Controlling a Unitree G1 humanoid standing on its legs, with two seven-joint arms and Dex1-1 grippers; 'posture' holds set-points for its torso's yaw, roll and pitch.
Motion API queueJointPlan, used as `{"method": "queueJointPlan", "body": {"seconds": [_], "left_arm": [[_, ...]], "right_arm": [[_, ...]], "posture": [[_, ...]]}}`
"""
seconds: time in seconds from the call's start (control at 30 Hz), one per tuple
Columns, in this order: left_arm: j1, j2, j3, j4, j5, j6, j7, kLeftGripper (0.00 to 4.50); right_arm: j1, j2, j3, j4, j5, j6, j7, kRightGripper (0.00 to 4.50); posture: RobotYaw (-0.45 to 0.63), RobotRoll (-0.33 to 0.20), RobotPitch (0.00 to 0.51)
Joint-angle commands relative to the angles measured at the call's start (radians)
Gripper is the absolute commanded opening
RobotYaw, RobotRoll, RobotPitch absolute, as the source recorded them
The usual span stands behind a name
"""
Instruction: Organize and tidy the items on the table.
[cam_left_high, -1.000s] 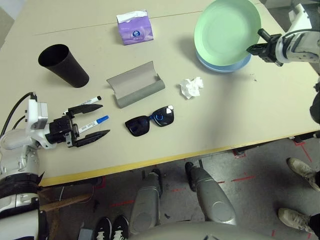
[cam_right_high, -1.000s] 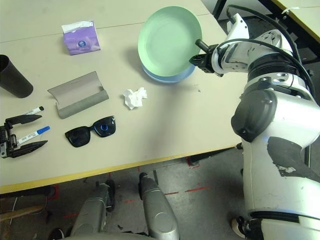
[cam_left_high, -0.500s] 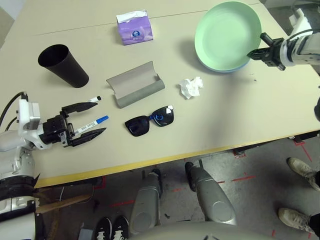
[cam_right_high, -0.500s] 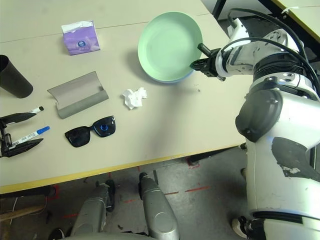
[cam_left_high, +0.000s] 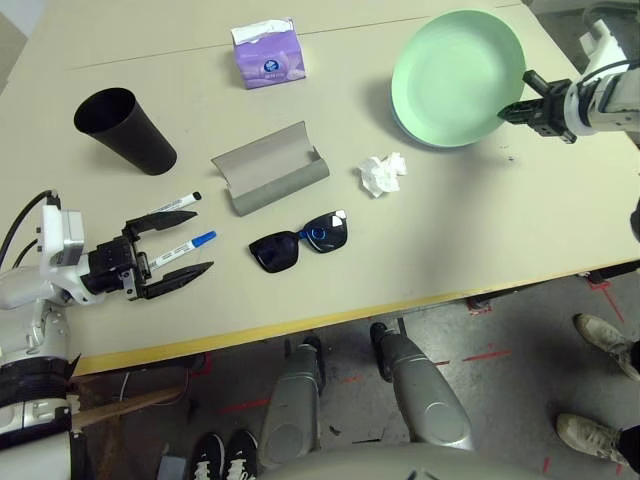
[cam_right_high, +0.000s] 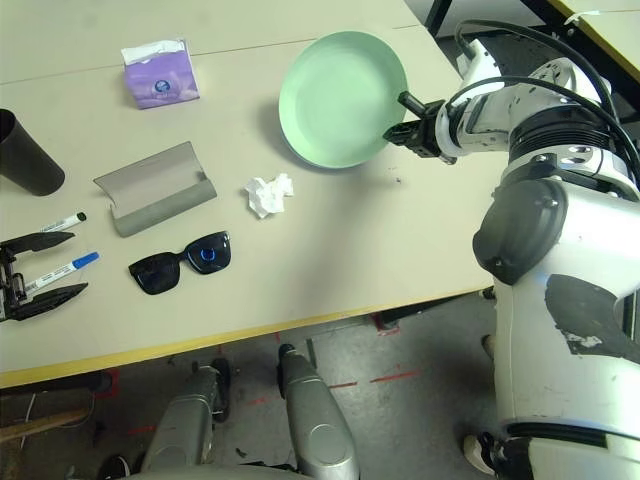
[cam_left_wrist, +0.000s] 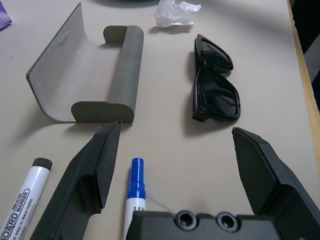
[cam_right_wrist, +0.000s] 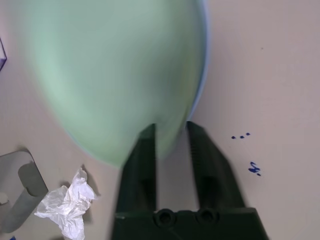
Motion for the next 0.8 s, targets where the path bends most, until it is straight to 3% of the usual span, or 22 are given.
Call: {"method": "queueJointPlan", "body": {"seconds": [0.03, 0.23, 0.43, 0.57, 0.63, 0.7, 0.8], "left_arm": [[0.015, -0.010, -0.001, -0.007, 0.010, -0.006, 0.003, 4.50], [0.011, -0.023, -0.011, -0.017, 0.015, -0.003, 0.015, 4.50], [-0.022, -0.017, -0.006, 0.008, 0.019, -0.005, 0.024, 4.50], [-0.039, -0.012, 0.005, 0.024, 0.014, 0.002, 0.032, 4.50], [-0.042, -0.010, 0.008, 0.029, 0.012, 0.003, 0.033, 4.50], [-0.049, -0.008, 0.008, 0.037, 0.012, 0.006, 0.033, 4.50], [-0.062, 0.002, 0.007, 0.051, 0.012, 0.007, 0.021, 4.50]], "right_arm": [[-0.003, -0.002, 0.017, 0.007, -0.023, 0.002, 0.023, 2.48], [-0.019, -0.013, 0.025, 0.005, -0.041, -0.004, 0.058, 4.47], [-0.067, -0.040, 0.124, -0.016, -0.091, 0.042, 0.232, 4.47], [-0.071, -0.084, 0.353, -0.123, -0.163, 0.052, 0.588, 4.47], [-0.014, -0.135, 0.471, -0.286, -0.156, 0.040, 0.780, 4.47], [0.081, -0.202, 0.502, -0.516, -0.088, 0.077, 0.884, 4.47], [0.373, -0.305, 0.384, -1.037, 0.068, 0.138, 0.916, 4.47]], "posture": [[-0.15, 0.000, 0.343], [-0.16, 0.000, 0.337], [-0.16, 0.000, 0.334], [-0.17, 0.000, 0.329], [-0.18, 0.000, 0.328], [-0.19, 0.000, 0.327], [-0.20, 0.000, 0.327]]}}
